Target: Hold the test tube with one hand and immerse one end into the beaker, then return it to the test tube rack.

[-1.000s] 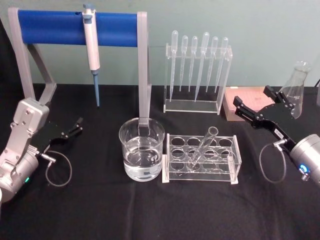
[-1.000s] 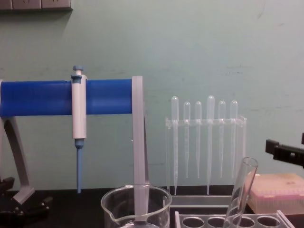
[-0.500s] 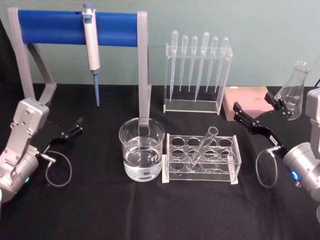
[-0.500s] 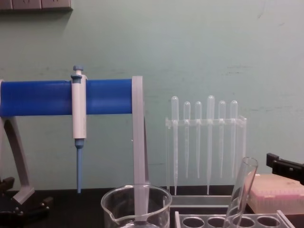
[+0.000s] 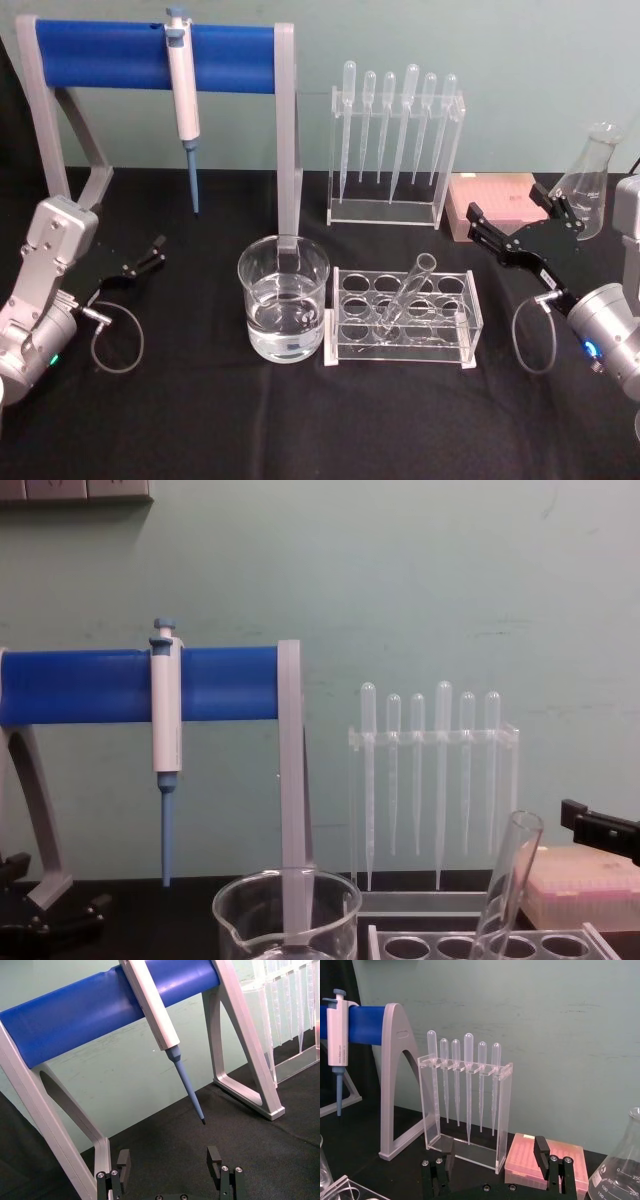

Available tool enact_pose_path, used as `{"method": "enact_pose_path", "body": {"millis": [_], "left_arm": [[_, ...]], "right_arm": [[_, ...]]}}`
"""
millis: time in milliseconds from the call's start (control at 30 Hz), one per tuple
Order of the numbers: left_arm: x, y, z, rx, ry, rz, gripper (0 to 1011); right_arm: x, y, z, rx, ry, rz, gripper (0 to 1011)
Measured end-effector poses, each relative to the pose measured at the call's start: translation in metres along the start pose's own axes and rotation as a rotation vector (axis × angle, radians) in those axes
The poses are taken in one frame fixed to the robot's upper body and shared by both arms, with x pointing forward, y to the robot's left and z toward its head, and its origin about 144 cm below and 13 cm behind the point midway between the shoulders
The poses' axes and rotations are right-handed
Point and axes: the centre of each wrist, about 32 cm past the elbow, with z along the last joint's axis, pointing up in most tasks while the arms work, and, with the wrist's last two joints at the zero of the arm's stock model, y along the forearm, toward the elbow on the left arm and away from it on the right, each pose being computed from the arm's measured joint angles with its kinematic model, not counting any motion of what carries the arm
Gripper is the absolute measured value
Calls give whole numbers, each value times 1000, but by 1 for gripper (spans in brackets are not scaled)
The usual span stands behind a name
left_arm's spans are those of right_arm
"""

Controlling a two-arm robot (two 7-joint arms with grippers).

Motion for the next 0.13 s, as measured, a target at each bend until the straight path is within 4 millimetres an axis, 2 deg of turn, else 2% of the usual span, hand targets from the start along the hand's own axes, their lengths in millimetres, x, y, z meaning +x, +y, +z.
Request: {"method": "enact_pose_path", "body": {"millis": [133], "left_arm": [[0,0,0,0,0,0,1000]], "right_arm": [[0,0,0,0,1,1,1002]]}}
